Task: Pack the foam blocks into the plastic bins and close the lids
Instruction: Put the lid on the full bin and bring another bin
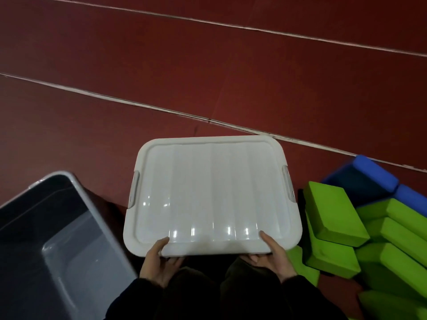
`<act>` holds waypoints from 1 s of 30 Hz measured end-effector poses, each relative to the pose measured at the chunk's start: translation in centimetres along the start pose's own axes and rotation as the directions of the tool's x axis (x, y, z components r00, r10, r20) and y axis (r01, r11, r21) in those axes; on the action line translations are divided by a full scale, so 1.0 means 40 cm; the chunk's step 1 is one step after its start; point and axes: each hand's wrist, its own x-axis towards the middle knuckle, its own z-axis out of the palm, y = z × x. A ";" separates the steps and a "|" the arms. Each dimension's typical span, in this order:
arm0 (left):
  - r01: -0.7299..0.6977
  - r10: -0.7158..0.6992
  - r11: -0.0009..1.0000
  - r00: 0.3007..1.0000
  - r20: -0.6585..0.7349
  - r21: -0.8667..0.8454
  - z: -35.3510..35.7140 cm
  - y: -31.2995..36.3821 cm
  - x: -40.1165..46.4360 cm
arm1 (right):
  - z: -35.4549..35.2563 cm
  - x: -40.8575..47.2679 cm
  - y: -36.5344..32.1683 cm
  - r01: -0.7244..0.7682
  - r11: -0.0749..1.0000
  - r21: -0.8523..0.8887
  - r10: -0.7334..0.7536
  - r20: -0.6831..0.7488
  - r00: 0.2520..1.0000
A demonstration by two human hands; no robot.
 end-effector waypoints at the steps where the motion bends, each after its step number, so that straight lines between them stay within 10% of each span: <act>1: 0.001 -0.001 1.000 1.000 0.017 -0.030 -0.001 -0.001 0.001 | 0.007 0.001 0.000 -0.017 1.000 -0.001 0.017 -0.022 1.000; 19: -0.343 0.251 0.916 0.894 0.370 0.207 0.511 0.142 -0.001 | 0.478 0.196 -0.523 0.245 0.843 0.478 -0.298 0.038 0.954; 26: -0.283 0.203 0.900 0.946 0.254 0.331 0.481 0.143 0.070 | 0.490 0.368 -0.627 0.455 0.865 0.212 -0.419 -0.197 0.886; 30: -0.278 0.180 0.867 0.949 0.260 0.413 0.473 0.136 0.097 | 0.457 0.345 -0.556 0.352 0.936 0.015 -0.351 -0.067 0.934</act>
